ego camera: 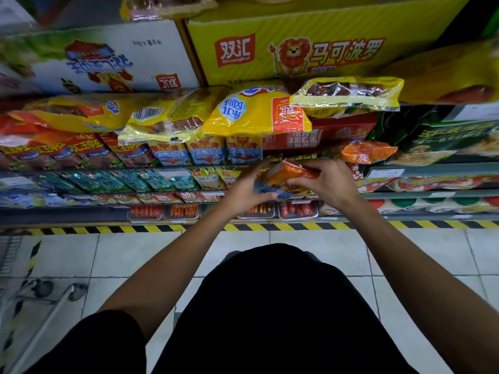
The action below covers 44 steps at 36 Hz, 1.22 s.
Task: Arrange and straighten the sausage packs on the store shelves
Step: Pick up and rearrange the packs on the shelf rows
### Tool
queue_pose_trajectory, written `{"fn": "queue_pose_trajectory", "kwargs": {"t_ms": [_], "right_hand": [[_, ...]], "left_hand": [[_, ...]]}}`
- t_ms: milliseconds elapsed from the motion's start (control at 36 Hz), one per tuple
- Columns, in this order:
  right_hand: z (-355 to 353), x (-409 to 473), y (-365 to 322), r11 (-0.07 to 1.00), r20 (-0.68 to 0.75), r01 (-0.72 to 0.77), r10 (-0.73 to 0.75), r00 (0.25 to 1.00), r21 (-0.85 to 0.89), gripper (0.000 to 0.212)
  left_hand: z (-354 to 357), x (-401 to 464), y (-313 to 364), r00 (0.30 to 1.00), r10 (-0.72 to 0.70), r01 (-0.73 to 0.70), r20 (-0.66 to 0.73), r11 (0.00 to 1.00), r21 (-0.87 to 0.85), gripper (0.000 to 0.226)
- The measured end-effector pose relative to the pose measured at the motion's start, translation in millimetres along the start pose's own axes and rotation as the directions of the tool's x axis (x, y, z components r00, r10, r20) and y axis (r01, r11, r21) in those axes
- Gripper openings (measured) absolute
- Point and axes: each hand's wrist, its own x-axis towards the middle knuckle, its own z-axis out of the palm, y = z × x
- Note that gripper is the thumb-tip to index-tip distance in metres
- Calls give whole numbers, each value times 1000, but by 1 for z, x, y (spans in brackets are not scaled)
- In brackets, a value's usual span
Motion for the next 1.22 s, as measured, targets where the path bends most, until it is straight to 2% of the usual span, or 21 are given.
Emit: {"fn": "queue_pose_trajectory", "kwargs": {"t_ms": [111, 194, 250, 333, 361, 417, 472, 500, 639, 694, 833, 889, 1028, 1111, 1167, 1222], "right_hand": [[-6, 3, -9, 999, 20, 46, -46, 999, 16, 56], [-6, 1, -8, 998, 39, 63, -64, 997, 22, 59], [-3, -3, -3, 993, 10, 68, -69, 998, 97, 67], [0, -13, 9, 972, -46, -10, 21, 999, 235, 80], [3, -16, 13, 964, -26, -54, 63, 998, 262, 83], [13, -21, 26, 948, 105, -162, 138, 985, 275, 85], [21, -23, 33, 949, 248, -224, 167, 954, 222, 86], [24, -22, 34, 947, 270, -239, 177, 946, 215, 84], [22, -10, 35, 956, 66, -199, 189, 980, 215, 35], [18, -5, 36, 964, -8, -171, 176, 984, 203, 28], [14, 5, 25, 984, -205, -22, 58, 977, 175, 44], [18, 10, 24, 983, -239, -28, 72, 968, 182, 50], [32, 27, 33, 976, -256, -34, 90, 962, 214, 35], [39, 35, 37, 948, -254, -40, 125, 959, 317, 31], [44, 44, 41, 904, -174, -120, 207, 963, 411, 36], [48, 55, 47, 883, -80, -200, 257, 963, 426, 44]], "left_hand": [[5, 12, 5, 996, -85, 87, 21, 991, -99, 58], [7, 15, 2, 992, -123, 126, 26, 982, -139, 47], [9, 12, -2, 989, -151, 150, 3, 976, -158, 40], [12, 7, -10, 978, -200, 181, -65, 957, -226, 36], [11, 6, -11, 975, -210, 186, -77, 953, -240, 35], [11, 4, -8, 973, -218, 193, -71, 946, -262, 33], [13, 5, -4, 973, -226, 204, -47, 938, -281, 30], [14, 6, 0, 974, -221, 202, -39, 940, -276, 28], [16, 13, 24, 977, -184, 144, -105, 941, -305, 37], [15, 18, 32, 975, -157, 100, -158, 943, -317, 41], [9, 26, 37, 958, 31, -95, -285, 973, -211, 55], [10, 31, 34, 936, 38, -100, -349, 982, -162, 53], [11, 46, 39, 926, -147, 57, -347, 965, -256, 45], [14, 53, 36, 933, -171, 95, -316, 966, -242, 40], [16, 57, 35, 941, -216, 142, -260, 951, -276, 44], [19, 60, 34, 949, -252, 188, -189, 936, -299, 50]]}}
